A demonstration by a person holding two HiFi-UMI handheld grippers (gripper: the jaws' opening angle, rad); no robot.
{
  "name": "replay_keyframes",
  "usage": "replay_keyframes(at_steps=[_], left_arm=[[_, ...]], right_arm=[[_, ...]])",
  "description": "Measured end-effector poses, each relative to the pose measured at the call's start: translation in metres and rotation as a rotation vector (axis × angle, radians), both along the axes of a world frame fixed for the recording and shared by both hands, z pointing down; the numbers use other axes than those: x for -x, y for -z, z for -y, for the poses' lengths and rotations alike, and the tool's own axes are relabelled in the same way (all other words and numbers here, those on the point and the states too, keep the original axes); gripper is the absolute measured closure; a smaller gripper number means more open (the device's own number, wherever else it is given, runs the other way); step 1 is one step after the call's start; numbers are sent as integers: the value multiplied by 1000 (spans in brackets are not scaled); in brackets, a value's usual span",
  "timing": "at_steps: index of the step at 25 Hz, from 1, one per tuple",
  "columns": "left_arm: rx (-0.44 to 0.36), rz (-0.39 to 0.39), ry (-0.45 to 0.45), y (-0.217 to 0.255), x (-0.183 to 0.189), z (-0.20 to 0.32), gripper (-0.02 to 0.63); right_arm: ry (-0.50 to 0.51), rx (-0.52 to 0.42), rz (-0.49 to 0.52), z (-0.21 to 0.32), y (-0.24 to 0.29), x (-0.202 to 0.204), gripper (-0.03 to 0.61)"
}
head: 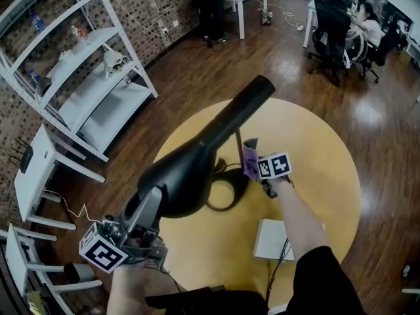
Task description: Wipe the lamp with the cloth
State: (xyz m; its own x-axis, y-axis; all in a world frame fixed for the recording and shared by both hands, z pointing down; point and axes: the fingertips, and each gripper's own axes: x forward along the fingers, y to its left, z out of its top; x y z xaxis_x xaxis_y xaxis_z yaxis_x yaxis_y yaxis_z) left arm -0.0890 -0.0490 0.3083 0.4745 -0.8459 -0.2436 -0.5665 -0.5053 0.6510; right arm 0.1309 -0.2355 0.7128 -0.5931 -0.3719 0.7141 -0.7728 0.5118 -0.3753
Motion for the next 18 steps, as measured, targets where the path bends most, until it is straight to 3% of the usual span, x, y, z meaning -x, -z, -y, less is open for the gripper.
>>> replay_keyframes(at_steps=[2, 6, 10, 15, 18], left_arm=[[8, -5, 1, -4, 1, 0, 437], [-18, 48, 14, -3, 7, 2, 439], [-16, 14, 19, -1, 10, 4, 446], [-9, 4, 22, -3, 13, 5, 446], [-4, 6, 36, -4, 13, 5, 446]], right_arm=[[-21, 27, -38, -4, -21, 1, 483], [-62, 20, -14, -10, -33, 4, 486], [-21, -11, -76, -29, -30, 8, 486], [-51, 23, -35, -58, -33, 15, 486], [-19, 57, -42, -74, -35, 20, 485]])
